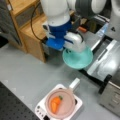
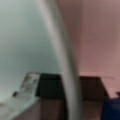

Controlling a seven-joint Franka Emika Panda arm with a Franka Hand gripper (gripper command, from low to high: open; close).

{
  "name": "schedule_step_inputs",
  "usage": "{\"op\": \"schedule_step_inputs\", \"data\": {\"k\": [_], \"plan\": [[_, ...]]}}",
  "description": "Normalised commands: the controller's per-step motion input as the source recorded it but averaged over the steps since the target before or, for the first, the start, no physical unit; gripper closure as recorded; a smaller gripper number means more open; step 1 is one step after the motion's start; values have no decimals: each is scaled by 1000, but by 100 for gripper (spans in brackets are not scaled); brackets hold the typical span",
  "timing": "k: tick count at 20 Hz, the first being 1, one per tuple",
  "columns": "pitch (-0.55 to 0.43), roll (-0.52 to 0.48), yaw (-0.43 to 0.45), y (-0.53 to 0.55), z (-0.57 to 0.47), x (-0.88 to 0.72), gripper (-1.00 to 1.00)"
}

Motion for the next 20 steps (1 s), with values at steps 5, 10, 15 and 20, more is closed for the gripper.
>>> {"op": "schedule_step_inputs", "data": {"k": [5,10,15,20], "plan": [[-334,84,-47,41,-52,-140,100],[-254,102,-75,-21,-31,-48,100],[-180,127,-92,-89,-3,101,100],[-125,223,-72,28,-12,107,100]]}}
